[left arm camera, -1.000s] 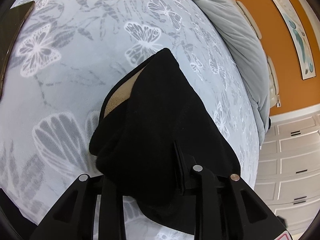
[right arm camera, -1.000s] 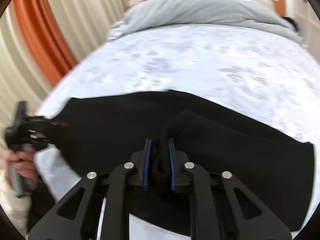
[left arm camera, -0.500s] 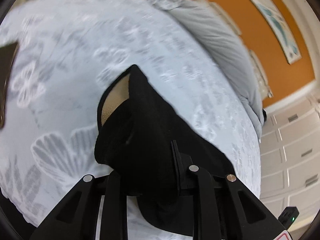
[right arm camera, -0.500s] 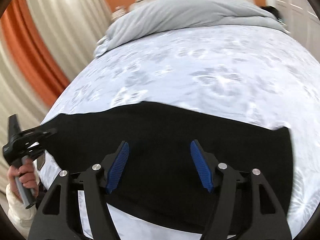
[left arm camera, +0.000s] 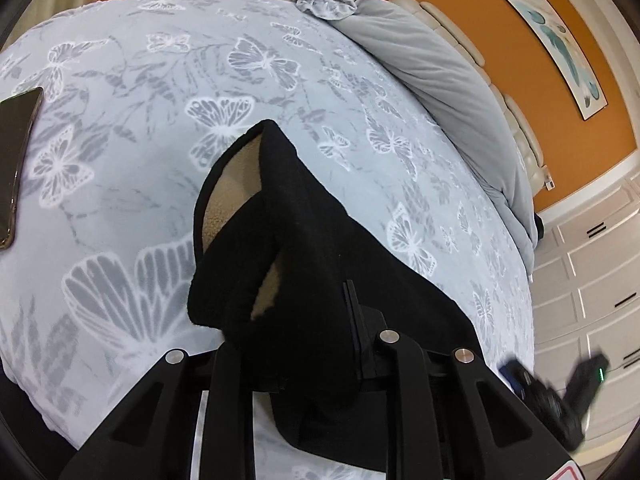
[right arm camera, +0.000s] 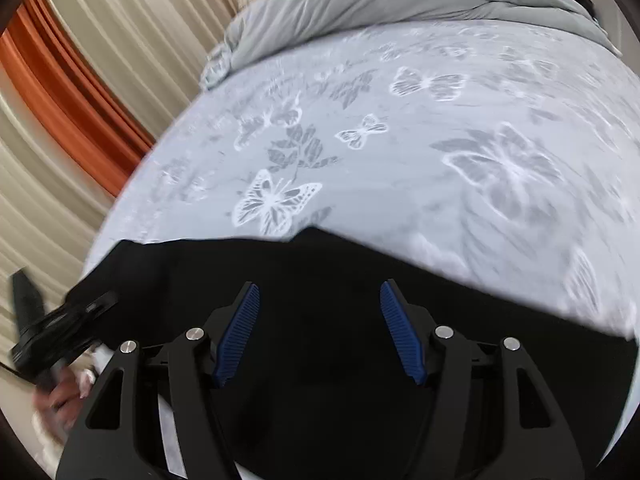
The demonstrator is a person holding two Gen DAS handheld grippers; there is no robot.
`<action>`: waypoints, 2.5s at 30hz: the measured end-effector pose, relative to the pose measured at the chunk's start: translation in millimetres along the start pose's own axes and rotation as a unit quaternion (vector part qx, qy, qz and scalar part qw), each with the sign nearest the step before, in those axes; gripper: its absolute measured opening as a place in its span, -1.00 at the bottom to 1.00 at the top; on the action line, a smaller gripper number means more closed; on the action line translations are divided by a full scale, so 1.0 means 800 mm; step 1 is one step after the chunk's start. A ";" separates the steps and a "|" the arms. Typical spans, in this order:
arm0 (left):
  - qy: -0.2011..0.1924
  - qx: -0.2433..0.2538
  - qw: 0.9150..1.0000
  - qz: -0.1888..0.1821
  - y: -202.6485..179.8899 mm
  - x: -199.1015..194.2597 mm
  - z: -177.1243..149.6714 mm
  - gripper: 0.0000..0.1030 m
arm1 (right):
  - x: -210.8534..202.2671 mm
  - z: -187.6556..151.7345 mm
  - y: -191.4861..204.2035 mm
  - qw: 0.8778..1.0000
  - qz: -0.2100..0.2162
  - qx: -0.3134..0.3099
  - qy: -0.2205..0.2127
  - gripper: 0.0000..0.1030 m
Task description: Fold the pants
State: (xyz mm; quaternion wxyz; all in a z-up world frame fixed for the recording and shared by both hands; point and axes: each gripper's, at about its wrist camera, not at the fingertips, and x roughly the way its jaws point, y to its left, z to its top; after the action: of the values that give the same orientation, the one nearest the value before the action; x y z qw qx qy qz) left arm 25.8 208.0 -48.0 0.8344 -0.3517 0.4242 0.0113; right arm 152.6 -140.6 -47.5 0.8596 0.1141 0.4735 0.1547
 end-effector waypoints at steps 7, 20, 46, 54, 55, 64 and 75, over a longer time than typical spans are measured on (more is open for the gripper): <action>0.034 0.008 0.999 -0.001 0.024 0.006 0.005 -0.59 | 0.098 0.061 0.003 0.998 -0.024 -0.024 0.057 0.19; 0.066 0.017 0.997 0.021 0.044 0.016 -0.013 -0.36 | 0.125 0.072 0.038 0.986 -0.072 -0.129 0.076 -1.00; 0.012 0.306 0.947 -0.093 -0.240 0.024 -0.175 0.23 | -0.145 -0.076 -0.103 0.987 -0.138 0.039 -0.077 0.71; 0.021 0.255 0.966 -0.034 -0.196 0.059 -0.154 0.17 | -0.114 -0.096 -0.132 0.993 0.006 0.114 0.003 0.71; 0.006 0.256 0.966 -0.035 -0.196 0.051 -0.150 0.17 | -0.108 -0.096 -0.130 0.992 0.022 0.122 0.013 0.71; -0.023 0.164 0.983 -0.075 -0.153 0.015 -0.088 -0.03 | -0.083 -0.086 -0.088 0.985 0.111 0.127 0.034 0.73; -0.064 0.163 0.984 -0.036 -0.123 -0.019 -0.054 0.17 | -0.033 -0.088 -0.085 0.963 0.151 0.200 0.104 0.79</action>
State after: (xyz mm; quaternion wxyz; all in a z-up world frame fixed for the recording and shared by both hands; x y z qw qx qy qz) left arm 16.9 112.3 2.2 0.9056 -0.2249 0.3536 -0.0654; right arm 90.7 -209.7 -87.2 0.7323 0.3370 0.5585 0.1958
